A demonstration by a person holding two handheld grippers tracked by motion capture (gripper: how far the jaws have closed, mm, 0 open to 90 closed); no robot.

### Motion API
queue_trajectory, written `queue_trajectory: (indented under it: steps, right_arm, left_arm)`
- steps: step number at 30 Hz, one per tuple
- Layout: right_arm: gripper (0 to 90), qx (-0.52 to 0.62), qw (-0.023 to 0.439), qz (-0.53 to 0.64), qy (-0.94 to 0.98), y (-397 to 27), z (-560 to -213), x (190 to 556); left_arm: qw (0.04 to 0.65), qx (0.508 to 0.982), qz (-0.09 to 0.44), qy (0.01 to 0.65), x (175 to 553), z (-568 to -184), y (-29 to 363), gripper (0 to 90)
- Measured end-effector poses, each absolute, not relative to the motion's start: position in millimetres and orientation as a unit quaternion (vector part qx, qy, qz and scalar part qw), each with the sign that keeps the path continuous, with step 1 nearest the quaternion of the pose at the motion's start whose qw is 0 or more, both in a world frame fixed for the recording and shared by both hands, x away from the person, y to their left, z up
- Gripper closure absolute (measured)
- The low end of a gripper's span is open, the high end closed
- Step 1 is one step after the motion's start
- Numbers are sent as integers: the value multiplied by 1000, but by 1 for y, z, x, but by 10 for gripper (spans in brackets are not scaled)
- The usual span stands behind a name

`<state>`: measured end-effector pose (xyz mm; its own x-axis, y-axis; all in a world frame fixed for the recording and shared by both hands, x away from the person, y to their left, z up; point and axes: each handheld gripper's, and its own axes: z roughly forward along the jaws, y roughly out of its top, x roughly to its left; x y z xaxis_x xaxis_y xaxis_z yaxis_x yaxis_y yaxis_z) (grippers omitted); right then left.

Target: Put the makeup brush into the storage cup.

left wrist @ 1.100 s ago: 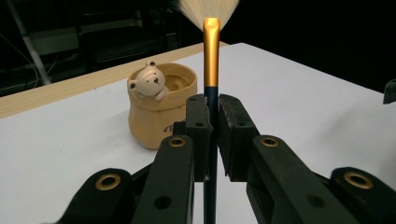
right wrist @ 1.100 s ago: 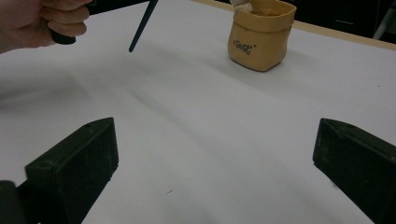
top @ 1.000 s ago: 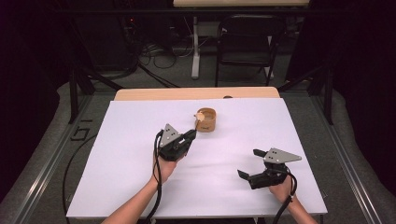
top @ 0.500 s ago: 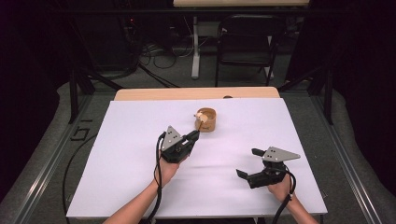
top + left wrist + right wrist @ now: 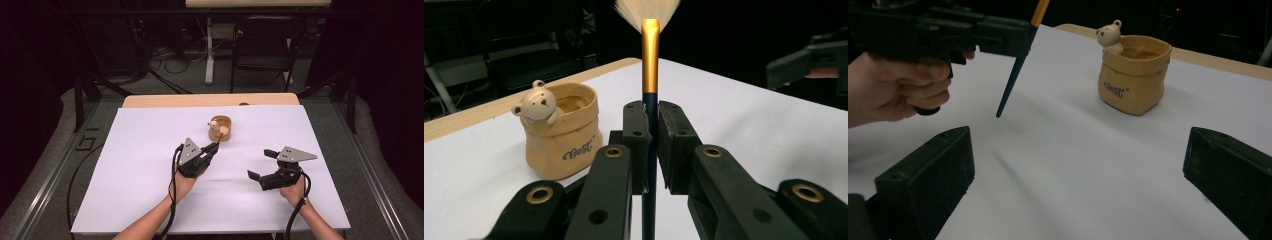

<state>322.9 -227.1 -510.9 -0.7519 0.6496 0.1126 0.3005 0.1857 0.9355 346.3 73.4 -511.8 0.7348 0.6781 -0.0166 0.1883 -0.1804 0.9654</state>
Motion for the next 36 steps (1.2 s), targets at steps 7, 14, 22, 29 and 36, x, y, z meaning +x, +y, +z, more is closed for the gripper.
queue_trajectory:
  steps: [7, 14, 22, 29, 36]
  right_arm:
    - [8, 311, 157, 565, 748, -213, -504, 335]
    - [197, 318, 168, 575, 735, -200, -498, 346]
    - [402, 315, 165, 581, 732, -185, -496, 353]
    - [545, 314, 152, 588, 730, -177, -494, 359]
    - [659, 316, 140, 592, 728, -170, -493, 362]
  left_arm:
    - [564, 741, 221, 289, 344, -514, 67, 832]
    - [565, 745, 216, 281, 343, -516, 62, 832]
    - [563, 748, 220, 272, 341, -518, 58, 832]
    - [559, 753, 224, 265, 339, -517, 57, 832]
    - [558, 755, 224, 261, 338, -519, 54, 832]
